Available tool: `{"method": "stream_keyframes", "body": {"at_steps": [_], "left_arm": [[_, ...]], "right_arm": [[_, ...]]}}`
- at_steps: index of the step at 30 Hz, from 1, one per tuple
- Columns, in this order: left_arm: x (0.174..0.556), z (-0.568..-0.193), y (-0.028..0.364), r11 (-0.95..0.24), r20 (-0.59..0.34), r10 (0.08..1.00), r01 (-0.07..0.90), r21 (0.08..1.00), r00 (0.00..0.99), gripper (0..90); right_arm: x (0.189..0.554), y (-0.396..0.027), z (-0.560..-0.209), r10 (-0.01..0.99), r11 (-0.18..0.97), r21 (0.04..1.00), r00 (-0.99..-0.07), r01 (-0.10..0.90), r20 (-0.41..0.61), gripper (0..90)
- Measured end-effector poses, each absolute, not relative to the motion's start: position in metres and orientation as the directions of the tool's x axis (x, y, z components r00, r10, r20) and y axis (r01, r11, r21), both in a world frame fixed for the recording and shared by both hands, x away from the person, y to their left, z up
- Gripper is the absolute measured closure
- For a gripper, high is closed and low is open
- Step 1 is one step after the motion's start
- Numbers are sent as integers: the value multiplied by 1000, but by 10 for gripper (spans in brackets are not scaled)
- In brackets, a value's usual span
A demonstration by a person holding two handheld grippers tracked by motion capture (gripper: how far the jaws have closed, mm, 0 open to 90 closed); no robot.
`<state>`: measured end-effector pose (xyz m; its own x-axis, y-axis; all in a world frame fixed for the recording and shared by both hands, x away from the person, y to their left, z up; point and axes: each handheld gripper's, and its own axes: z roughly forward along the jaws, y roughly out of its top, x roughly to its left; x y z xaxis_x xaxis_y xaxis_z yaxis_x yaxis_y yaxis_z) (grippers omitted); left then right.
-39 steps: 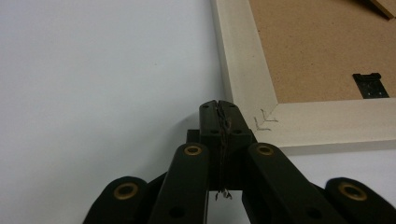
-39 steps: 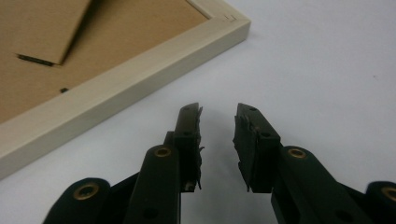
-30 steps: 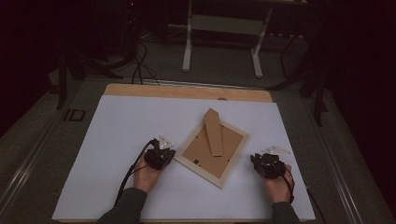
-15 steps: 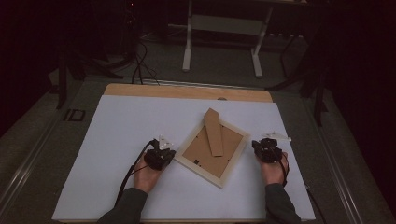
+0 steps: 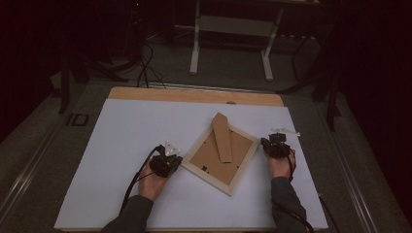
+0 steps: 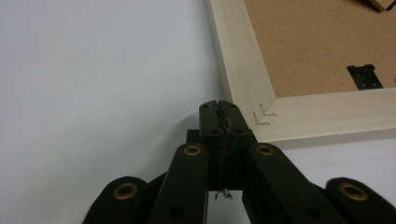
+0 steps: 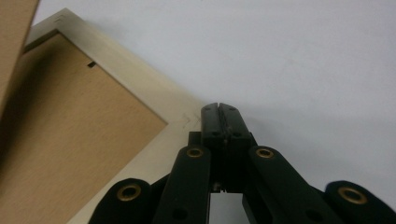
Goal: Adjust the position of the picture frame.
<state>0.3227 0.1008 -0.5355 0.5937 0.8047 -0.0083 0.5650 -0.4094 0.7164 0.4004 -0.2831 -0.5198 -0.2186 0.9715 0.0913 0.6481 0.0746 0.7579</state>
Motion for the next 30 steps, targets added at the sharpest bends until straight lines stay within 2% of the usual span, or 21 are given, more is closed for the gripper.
{"method": "stream_keyframes", "body": {"at_steps": [9, 19, 30], "left_arm": [[323, -536, 102, -407, -17, 800, 564, 719, 599, 895], [323, -536, 102, -404, -21, 800, 564, 721, 600, 896], [321, -537, 103, -395, -42, 796, 570, 721, 604, 897]], "right_arm": [[420, -284, -522, 979, 76, 732, -188, 677, 72, 899], [434, -281, -520, 972, 161, 684, -235, 711, 15, 900], [438, -283, -524, 969, 164, 662, -244, 731, 30, 900]]}}
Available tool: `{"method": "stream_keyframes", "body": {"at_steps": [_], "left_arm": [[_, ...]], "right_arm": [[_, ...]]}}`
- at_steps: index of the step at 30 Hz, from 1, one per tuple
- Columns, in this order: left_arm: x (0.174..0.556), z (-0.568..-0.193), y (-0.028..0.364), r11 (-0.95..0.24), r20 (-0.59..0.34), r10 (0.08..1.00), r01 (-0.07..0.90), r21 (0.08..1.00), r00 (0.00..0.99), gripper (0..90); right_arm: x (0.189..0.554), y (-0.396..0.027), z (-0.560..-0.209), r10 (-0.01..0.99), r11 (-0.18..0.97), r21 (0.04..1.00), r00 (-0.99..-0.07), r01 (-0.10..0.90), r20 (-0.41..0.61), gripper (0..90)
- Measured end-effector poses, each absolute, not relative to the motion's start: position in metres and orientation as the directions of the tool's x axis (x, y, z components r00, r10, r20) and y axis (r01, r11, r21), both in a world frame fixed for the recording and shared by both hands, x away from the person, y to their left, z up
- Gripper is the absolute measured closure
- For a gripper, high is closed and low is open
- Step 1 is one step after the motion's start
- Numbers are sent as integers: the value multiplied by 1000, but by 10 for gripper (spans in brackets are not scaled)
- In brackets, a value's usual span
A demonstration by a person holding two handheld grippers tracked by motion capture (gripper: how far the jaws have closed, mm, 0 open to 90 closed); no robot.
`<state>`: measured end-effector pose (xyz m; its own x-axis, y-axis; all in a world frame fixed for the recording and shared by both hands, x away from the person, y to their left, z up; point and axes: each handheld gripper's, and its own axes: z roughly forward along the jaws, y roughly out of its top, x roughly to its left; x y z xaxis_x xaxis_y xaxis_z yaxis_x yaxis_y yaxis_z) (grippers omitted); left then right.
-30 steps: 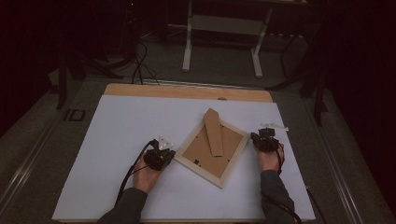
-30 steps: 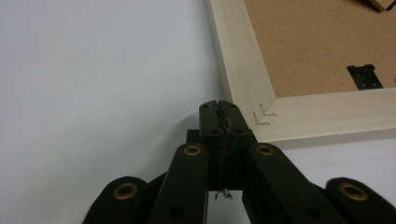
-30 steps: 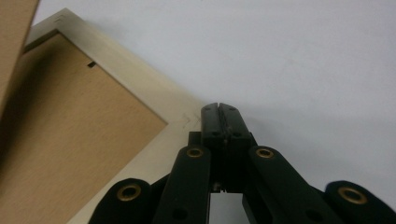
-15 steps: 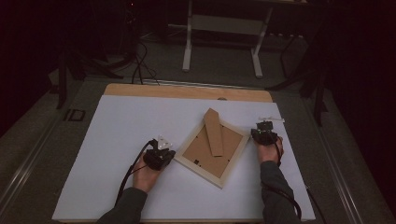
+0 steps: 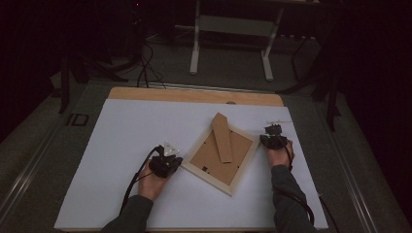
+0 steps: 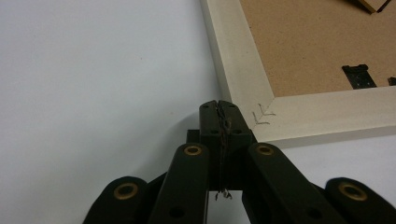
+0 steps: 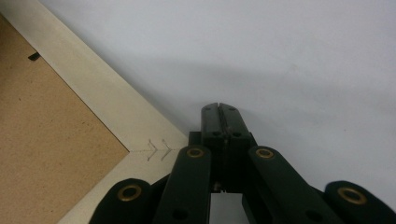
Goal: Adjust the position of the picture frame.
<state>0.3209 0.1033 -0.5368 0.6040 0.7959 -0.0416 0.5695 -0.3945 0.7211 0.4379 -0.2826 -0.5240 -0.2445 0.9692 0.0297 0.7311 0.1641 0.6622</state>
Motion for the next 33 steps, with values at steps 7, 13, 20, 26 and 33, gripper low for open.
{"method": "stream_keyframes", "body": {"at_steps": [7, 13, 20, 26, 33], "left_arm": [[315, -536, 103, -400, -50, 787, 571, 717, 615, 899], [310, -536, 103, -409, -53, 778, 569, 713, 626, 900], [305, -536, 102, -420, -63, 762, 566, 709, 644, 900], [307, -537, 102, -409, -70, 764, 565, 716, 642, 899], [311, -537, 99, -400, -72, 771, 569, 718, 633, 899]], "right_arm": [[437, -283, -526, 971, 129, 671, -232, 730, 66, 900], [437, -282, -526, 968, 137, 667, -243, 732, 67, 900], [436, -278, -526, 968, 138, 664, -242, 735, 67, 900], [436, -277, -525, 970, 139, 660, -237, 738, 60, 900], [434, -277, -526, 971, 121, 657, -225, 744, 77, 900]]}}
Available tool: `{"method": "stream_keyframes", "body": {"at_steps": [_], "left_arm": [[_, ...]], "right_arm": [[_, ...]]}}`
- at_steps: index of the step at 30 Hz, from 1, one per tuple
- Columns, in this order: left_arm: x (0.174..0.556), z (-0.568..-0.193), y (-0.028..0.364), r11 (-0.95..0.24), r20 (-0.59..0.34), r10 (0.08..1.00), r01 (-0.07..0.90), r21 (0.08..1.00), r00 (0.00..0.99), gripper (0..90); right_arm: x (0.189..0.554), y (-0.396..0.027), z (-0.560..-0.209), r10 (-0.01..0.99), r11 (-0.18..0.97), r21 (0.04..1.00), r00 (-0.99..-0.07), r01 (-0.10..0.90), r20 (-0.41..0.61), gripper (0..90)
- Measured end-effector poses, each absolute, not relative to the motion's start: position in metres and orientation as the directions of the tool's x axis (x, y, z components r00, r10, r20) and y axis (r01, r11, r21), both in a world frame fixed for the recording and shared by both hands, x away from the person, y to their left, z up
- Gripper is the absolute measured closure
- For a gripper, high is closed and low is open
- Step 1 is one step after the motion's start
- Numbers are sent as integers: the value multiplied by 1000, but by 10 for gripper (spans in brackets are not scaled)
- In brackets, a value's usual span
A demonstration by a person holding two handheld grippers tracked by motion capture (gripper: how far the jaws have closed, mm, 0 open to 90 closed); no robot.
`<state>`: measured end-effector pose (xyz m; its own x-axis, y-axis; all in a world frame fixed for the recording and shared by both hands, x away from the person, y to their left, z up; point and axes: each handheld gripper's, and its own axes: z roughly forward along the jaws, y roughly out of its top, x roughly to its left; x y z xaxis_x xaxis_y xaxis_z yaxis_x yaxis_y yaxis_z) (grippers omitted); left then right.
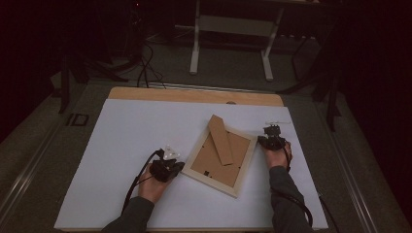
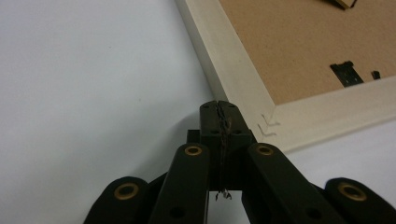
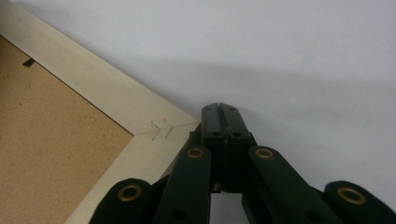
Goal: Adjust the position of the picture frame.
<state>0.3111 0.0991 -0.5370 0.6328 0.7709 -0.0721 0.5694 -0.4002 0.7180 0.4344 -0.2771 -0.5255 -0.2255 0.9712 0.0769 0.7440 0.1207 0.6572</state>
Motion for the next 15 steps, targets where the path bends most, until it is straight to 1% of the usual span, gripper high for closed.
{"method": "stream_keyframes", "body": {"at_steps": [4, 9, 15], "left_arm": [[309, -537, 95, -423, -68, 752, 559, 713, 656, 900], [304, -536, 84, -461, -40, 730, 534, 708, 683, 899], [303, -536, 83, -460, -42, 729, 535, 708, 683, 899]], "right_arm": [[434, -276, -525, 966, 122, 654, -241, 747, 95, 900], [434, -265, -525, 946, 177, 649, -310, 740, 96, 900], [433, -263, -525, 940, 178, 644, -322, 744, 112, 900]]}}
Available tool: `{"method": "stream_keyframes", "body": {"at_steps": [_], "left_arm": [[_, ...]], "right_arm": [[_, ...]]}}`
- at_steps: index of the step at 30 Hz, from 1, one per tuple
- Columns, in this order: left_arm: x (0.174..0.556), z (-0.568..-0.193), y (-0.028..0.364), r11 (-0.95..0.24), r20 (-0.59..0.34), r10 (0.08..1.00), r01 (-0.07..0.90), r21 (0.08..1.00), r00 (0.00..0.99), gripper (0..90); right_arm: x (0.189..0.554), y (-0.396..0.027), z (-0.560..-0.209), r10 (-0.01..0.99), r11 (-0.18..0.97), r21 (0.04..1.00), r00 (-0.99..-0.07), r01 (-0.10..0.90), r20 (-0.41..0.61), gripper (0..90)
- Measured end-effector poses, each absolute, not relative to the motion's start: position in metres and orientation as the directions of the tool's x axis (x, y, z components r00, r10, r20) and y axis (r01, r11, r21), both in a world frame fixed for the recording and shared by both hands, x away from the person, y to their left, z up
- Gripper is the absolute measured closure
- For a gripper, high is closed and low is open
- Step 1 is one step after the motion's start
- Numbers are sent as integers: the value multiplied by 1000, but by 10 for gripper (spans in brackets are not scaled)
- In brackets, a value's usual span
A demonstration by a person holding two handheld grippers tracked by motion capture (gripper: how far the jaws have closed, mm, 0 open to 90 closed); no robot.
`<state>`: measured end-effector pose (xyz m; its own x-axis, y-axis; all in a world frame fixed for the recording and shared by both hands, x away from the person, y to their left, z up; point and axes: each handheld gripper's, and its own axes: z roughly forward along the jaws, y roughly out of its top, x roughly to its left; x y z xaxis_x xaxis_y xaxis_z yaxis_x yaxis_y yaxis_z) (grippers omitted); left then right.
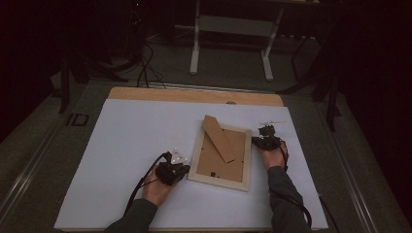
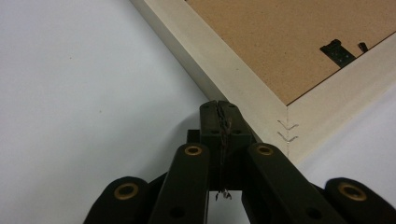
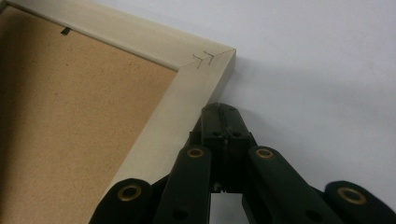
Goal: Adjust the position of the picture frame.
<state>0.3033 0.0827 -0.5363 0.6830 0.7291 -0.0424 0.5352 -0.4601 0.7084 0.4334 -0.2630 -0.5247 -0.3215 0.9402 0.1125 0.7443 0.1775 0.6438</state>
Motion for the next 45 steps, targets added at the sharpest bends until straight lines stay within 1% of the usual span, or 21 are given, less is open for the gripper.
{"method": "stream_keyframes", "body": {"at_steps": [7, 24, 31, 37, 40, 43, 45], "left_arm": [[301, -537, 80, -454, -69, 717, 539, 709, 694, 899], [291, -536, 67, -492, -48, 688, 514, 703, 724, 900], [285, -535, 59, -533, -29, 649, 483, 695, 760, 900], [279, -534, 52, -545, -45, 624, 475, 692, 781, 900], [273, -534, 47, -562, -35, 605, 458, 689, 796, 900], [269, -533, 42, -573, -23, 602, 452, 684, 798, 900], [267, -533, 40, -571, -31, 599, 454, 684, 800, 900]], "right_arm": [[433, -260, -524, 932, 189, 638, -340, 746, 122, 900], [434, -242, -523, 910, 232, 619, -392, 750, 133, 900], [436, -236, -522, 902, 263, 607, -414, 750, 120, 900], [436, -232, -521, 901, 279, 601, -420, 749, 106, 900], [436, -230, -521, 900, 283, 601, -424, 747, 103, 900], [437, -228, -521, 897, 294, 604, -432, 741, 93, 900], [437, -226, -520, 895, 301, 601, -436, 740, 89, 900]]}}
